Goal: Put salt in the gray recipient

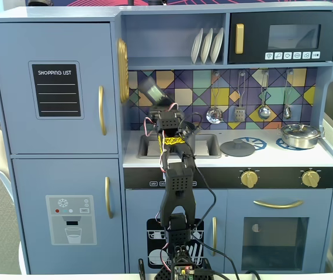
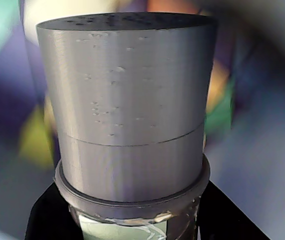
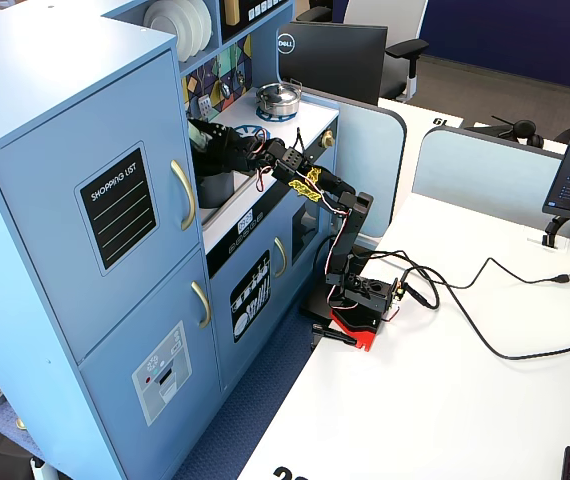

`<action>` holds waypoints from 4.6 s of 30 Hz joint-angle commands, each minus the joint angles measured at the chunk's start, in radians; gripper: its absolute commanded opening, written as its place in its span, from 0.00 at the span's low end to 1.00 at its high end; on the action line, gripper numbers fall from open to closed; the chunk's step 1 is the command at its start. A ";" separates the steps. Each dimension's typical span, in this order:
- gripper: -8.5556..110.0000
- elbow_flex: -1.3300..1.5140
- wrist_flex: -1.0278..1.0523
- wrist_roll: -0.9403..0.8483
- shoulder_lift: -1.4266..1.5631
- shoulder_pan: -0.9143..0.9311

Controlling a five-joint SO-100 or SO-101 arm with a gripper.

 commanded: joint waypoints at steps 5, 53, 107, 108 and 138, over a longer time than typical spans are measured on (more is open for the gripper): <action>0.07 -0.081 -0.011 -0.031 0.038 0.014; 0.07 0.293 -0.618 -2.534 -0.023 0.969; 0.24 0.902 -0.055 -2.548 0.721 1.040; 0.19 0.933 0.077 -2.553 0.816 0.986; 0.10 1.793 0.773 -2.522 1.358 0.184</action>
